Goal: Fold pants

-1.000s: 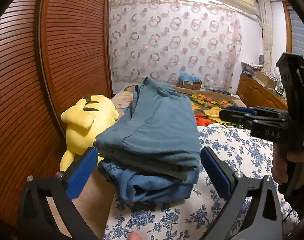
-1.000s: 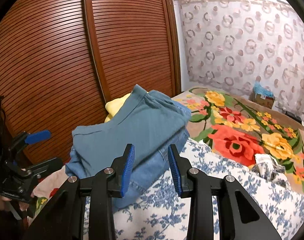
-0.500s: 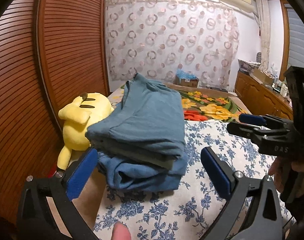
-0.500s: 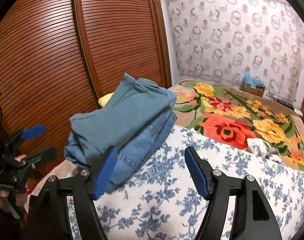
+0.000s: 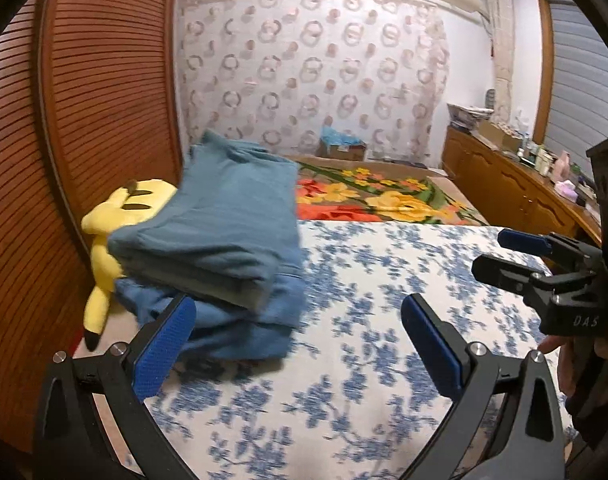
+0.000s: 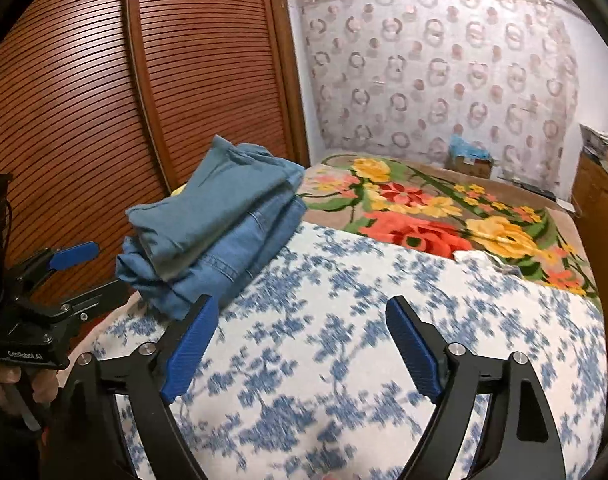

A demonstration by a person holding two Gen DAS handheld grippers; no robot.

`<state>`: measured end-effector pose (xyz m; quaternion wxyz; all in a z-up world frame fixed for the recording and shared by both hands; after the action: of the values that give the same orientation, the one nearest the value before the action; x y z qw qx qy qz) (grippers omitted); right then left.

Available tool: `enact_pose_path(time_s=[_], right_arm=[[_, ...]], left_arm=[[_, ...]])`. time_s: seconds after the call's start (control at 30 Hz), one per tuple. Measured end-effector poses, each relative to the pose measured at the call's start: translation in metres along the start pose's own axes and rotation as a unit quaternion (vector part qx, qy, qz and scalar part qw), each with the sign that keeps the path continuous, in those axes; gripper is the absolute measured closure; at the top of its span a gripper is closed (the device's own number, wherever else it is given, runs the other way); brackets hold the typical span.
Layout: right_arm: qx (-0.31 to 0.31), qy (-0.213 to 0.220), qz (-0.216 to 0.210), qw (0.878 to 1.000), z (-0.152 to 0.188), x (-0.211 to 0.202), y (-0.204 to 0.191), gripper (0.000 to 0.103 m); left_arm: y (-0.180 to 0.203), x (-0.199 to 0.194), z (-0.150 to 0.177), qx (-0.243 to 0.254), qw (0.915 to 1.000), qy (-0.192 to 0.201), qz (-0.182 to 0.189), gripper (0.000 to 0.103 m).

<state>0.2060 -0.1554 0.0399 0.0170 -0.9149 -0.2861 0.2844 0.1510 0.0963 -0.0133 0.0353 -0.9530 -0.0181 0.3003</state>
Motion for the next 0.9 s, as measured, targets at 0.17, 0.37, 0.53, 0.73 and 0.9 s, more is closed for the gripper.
enact_pose_path(time_s=[0.17, 0.37, 0.53, 0.73, 0.9], right_arm=[[0.008, 0.004, 0.025, 1.0, 0.018, -0.029, 0.006, 0.013], [0.037, 0.01, 0.062, 0.997, 0.042, -0.069, 0.023, 0.013], [0.051, 0.023, 0.098, 0.994, 0.055, -0.101, 0.031, 0.013], [0.076, 0.039, 0.121, 0.989, 0.066, -0.135, 0.039, 0.013], [0.082, 0.052, 0.141, 0.985, 0.071, -0.157, 0.04, 0.013]], left_arm=[[0.028, -0.005, 0.002, 0.014, 0.9997, 0.0, 0.019, 0.0], [0.062, -0.017, 0.005, 0.034, 0.9985, 0.001, 0.044, 0.0], [0.09, -0.026, 0.004, 0.048, 0.9969, 0.005, 0.062, 0.0], [0.117, -0.032, 0.003, 0.059, 0.9948, 0.007, 0.082, 0.0], [0.131, -0.039, 0.0, 0.067, 0.9936, 0.012, 0.09, 0.0]])
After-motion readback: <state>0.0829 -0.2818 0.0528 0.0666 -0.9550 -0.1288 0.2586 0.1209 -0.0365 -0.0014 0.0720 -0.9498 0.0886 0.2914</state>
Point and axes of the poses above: each gripper's, at about its wrist camera, not at the fingertips, and x roughly the way its jaws point, y to its right, z to its underside, the point moved 1 cm from there along x, roughly the way its jaws point, and after that the axes turned 8 degrees about x, right-handed, at the moved point
